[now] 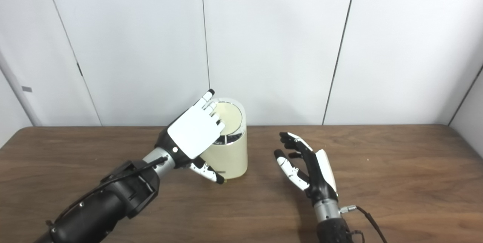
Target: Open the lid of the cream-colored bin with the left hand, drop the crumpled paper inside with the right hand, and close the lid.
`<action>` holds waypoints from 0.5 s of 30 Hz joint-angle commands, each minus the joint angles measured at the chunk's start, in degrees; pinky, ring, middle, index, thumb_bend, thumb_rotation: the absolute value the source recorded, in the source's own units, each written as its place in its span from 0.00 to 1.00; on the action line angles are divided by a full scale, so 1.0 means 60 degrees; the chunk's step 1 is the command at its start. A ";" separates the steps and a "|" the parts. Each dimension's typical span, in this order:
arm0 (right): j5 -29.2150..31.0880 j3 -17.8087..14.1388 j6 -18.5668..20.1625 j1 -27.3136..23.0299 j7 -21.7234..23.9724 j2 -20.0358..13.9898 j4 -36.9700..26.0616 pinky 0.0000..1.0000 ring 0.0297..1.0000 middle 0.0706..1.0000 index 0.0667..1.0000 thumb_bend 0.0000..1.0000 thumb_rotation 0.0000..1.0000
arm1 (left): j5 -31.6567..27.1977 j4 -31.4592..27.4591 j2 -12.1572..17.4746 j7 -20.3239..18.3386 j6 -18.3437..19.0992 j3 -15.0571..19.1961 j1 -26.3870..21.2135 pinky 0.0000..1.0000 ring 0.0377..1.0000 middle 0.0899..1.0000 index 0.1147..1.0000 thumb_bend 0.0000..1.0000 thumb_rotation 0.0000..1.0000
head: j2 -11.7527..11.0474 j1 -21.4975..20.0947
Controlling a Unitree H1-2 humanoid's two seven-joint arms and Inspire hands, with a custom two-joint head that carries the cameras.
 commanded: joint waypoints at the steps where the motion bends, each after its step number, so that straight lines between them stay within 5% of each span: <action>1: -0.0038 -0.0030 -0.0136 -0.0336 -0.0115 0.0020 -0.0308 0.67 0.76 0.77 0.77 0.20 0.73 | -0.0155 0.0240 -0.0031 -0.0372 -0.0610 -0.0346 0.0217 1.00 0.86 0.77 0.75 0.94 1.00 | 0.0012 -0.0002; 15: -0.0024 -0.0033 0.0000 -0.0329 -0.0097 0.0025 -0.0372 0.68 0.76 0.77 0.77 0.21 0.76 | -0.0626 0.0473 -0.0169 -0.1007 -0.0515 -0.0138 0.0295 1.00 0.89 0.80 0.79 0.95 1.00 | 0.0016 -0.0006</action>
